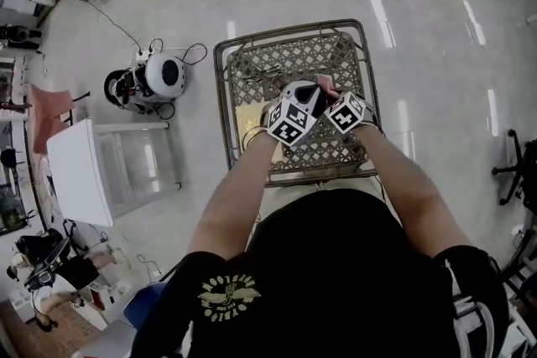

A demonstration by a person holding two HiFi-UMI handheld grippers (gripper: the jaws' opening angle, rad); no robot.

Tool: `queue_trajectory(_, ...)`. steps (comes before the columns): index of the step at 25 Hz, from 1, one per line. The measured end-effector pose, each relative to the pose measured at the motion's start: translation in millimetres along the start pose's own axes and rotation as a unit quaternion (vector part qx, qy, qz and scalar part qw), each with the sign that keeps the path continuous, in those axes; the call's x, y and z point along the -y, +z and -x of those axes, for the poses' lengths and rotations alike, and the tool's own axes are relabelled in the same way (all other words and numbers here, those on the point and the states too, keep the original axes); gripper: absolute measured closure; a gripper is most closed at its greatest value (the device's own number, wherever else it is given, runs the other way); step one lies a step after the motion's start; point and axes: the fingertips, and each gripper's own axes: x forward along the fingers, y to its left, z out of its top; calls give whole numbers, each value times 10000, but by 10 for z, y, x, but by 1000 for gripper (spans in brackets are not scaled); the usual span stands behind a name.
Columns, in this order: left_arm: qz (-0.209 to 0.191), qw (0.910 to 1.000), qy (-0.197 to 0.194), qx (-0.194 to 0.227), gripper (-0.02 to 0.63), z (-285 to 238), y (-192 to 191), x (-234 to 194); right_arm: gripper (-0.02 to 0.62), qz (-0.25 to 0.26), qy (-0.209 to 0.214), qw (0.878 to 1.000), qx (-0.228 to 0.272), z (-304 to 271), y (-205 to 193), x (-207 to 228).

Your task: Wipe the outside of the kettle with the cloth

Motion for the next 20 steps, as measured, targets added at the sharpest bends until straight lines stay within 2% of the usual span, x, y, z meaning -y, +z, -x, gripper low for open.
queue_trajectory(3, 82, 9999, -58, 52, 601, 42, 34, 10, 561, 476, -50, 9988, -61, 41, 128, 64)
queue_trajectory(8, 568, 9982, -76, 182, 601, 122, 36, -31, 561, 1339, 89, 9906, -275, 112, 11, -144)
queue_trajectory(13, 1339, 9897, -192, 466, 601, 128, 134, -111, 561, 1258, 151, 9914, -329, 154, -100, -321)
queue_trajectory(20, 1446, 9884, -360, 288, 601, 108, 114, -123, 561, 1009, 396, 9934, -388, 279, -118, -649)
